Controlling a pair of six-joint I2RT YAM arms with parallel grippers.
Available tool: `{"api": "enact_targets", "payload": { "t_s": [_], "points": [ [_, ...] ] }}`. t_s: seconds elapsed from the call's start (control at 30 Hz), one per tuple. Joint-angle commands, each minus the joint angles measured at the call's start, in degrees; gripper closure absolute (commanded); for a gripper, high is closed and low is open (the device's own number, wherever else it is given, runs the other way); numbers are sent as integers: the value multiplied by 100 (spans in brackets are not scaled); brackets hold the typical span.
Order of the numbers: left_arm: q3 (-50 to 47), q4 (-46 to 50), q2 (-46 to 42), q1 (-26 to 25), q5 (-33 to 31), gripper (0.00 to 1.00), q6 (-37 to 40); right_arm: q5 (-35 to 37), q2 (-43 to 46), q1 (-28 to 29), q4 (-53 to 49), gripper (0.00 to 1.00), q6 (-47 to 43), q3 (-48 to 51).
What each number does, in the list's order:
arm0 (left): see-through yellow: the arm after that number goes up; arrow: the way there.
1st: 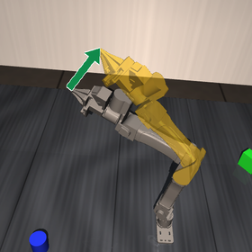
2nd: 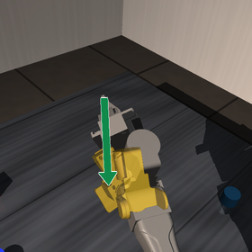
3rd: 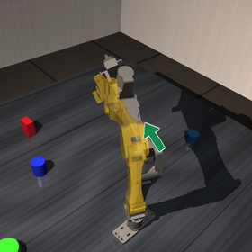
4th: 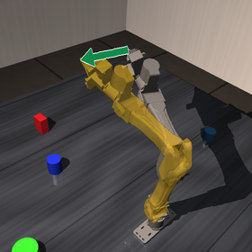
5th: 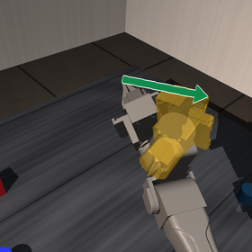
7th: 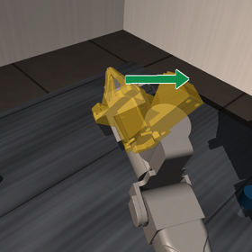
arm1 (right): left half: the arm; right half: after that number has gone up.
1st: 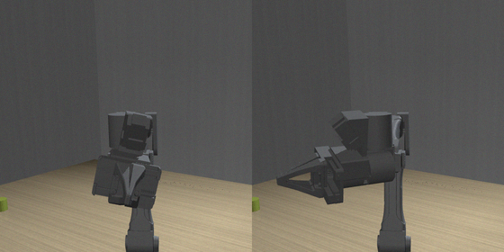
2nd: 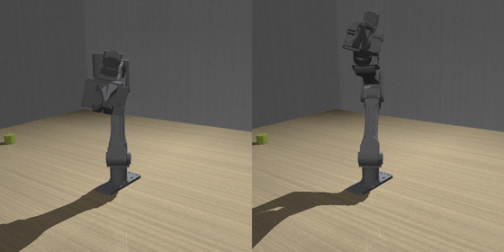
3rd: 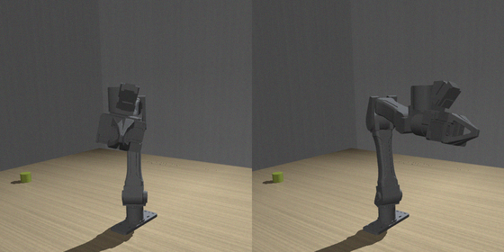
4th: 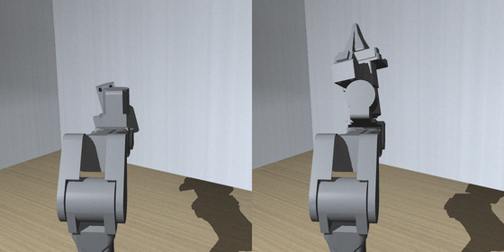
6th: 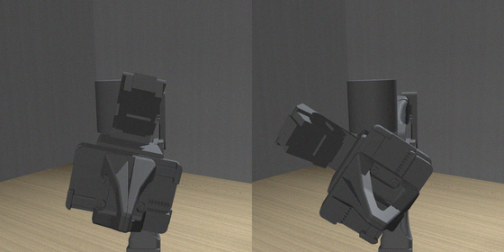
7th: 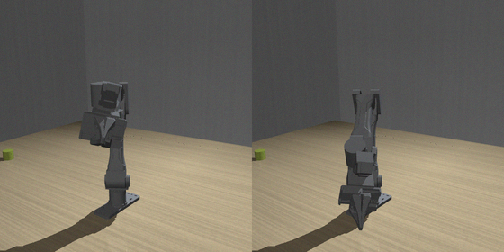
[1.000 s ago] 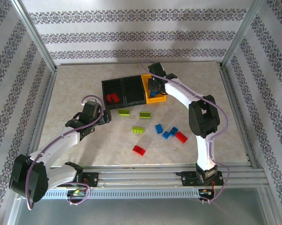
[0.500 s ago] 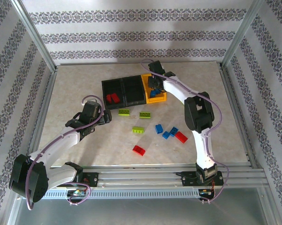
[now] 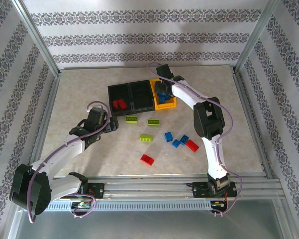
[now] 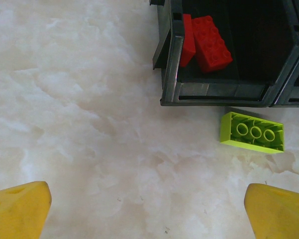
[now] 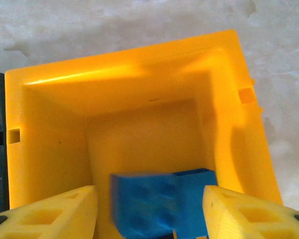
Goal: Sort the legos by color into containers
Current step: Place the lego in the container.
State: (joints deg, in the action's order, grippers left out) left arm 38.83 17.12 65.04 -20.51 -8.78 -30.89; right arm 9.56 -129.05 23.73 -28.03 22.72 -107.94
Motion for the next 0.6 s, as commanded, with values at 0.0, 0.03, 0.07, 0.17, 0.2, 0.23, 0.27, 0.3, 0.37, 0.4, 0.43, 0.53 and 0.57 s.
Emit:
{"api": "enact_targets", "payload": {
  "t_s": [0.0, 0.03, 0.07, 0.17, 0.2, 0.23, 0.27, 0.3, 0.37, 0.4, 0.43, 0.53, 0.57],
  "points": [
    [88, 45, -102, 62, 16, 0, 13, -16, 173, -30, -37, 40, -40, 103],
    [90, 54, -108, 64, 16, 0, 13, -16, 210, -26, -36, 39, -55, 137],
    [90, 54, -111, 59, 14, 0, 13, -16, 243, -26, -44, 39, -57, 160],
    [96, 54, -131, 59, 31, 0, 19, 2, 390, -17, -28, 38, -52, 270],
    [107, 63, -133, 58, 29, 0, 22, 11, 443, -11, -23, 38, -44, 323],
    [105, 71, -133, 64, 42, 0, 30, 26, 511, -1, -12, 37, -40, 379],
    [114, 76, -148, 57, 38, 0, 31, 37, 587, 0, 4, 36, -31, 436],
    [109, 80, -145, 63, 38, 0, 31, 46, 664, 12, 17, 35, -27, 503],
    [113, 81, -156, 60, 47, 0, 31, 86, 816, 35, 42, 34, -4, 654],
    [108, 80, -150, 60, 56, 0, 31, 111, 914, 44, 53, 33, 17, 753],
    [107, 80, -154, 61, 62, 0, 31, 137, 1015, 60, 73, 32, 37, 865],
    [90, 54, -149, 58, 120, 0, 22, 195, 1341, 84, 127, 29, 128, 1239],
    [77, 54, -140, 61, 127, 0, 26, 212, 1438, 93, 146, 28, 154, 1354]
  ]
}}
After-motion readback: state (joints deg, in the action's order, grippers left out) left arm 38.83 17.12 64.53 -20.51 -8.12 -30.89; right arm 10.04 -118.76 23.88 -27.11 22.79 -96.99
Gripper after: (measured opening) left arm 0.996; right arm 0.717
